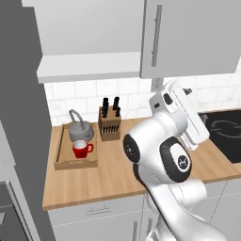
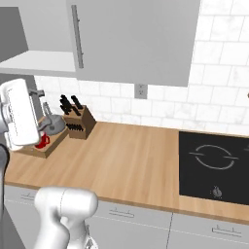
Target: Pick the kettle from the counter and place it on the tray. Then pick the mug from the cabinet and place it on the tray. Then close the cabinet doors.
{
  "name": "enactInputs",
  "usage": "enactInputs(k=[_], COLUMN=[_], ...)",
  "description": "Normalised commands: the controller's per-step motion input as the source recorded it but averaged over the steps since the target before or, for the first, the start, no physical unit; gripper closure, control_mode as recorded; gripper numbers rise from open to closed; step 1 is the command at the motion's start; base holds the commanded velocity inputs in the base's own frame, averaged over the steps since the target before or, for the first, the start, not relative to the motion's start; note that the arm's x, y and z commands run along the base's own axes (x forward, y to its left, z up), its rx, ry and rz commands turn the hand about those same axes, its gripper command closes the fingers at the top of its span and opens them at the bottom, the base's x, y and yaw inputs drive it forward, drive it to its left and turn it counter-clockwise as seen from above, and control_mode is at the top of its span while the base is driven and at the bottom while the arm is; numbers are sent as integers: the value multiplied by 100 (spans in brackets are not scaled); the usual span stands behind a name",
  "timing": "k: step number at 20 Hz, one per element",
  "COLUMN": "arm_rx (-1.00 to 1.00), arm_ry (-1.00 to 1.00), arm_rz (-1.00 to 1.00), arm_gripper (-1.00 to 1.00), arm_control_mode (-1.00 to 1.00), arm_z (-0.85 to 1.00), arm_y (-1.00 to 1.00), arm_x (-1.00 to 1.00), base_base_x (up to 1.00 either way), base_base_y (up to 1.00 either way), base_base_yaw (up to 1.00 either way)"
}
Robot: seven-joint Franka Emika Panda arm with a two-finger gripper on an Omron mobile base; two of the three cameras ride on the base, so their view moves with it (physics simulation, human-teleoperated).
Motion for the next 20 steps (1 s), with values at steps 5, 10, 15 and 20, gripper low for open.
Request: enactInputs(k=[5,10,15,20], arm_rx=[0,-5,-5,-8], arm_ry=[0,0,-2,-21], arm_rz=[0,0,-3,-10], arm_gripper=[-100,-100,-100,-100], arm_control_mode=[-100,-100,-100,-100], arm_z=[-21,-20,-13,1], arm_y=[0,1,15,20], arm_x=[-3,-1,-32,-74], base_base_x=[0,0,0,0], base_base_y=[0,0,0,0], base_base_yaw=[0,0,0,0])
